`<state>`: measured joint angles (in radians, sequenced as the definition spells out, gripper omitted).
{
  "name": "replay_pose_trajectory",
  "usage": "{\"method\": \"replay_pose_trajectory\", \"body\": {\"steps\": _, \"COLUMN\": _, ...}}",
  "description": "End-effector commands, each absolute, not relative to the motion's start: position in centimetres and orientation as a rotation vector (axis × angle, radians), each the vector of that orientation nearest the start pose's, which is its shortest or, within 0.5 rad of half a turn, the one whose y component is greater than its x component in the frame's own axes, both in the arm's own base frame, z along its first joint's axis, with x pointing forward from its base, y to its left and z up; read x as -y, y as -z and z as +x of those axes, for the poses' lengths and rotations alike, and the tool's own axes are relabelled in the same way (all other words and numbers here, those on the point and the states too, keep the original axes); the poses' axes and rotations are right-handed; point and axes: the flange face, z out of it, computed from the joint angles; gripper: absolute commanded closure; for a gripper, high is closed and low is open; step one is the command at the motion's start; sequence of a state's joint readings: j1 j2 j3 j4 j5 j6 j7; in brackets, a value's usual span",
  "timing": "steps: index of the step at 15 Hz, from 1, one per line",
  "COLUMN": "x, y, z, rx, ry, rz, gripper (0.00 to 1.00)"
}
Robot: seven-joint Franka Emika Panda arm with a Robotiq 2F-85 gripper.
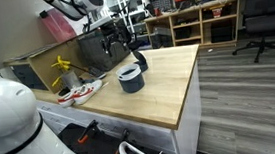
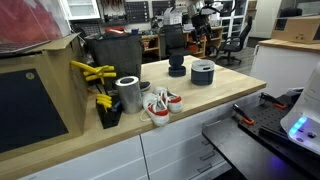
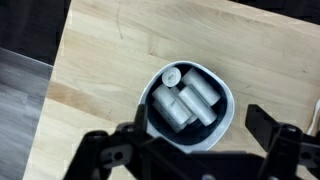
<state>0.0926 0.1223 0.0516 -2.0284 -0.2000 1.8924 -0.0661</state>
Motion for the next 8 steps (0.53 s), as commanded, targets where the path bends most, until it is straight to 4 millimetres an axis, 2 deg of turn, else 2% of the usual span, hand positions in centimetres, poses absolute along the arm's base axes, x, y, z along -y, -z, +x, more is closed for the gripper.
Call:
{"method": "replay_pose_trajectory", "body": {"steps": 1, "x": -6.6, "y": -34.5, "z": 53.8, "rx": 0.722, "ry": -0.461, "rz": -3.251, "gripper": 0.00}}
{"method": "replay_pose_trajectory", "body": {"steps": 4, "x": -6.4, "y": -32.6, "z": 54.0, "rx": 0.984, "ry": -0.520, "rz": -3.184, "gripper": 0.00}}
{"method": "replay_pose_trajectory", "body": {"steps": 8, "x": -6.5, "y": -31.7, "z": 54.6, "rx": 1.230, "ry": -0.511, "rz": -3.072, "gripper": 0.00}}
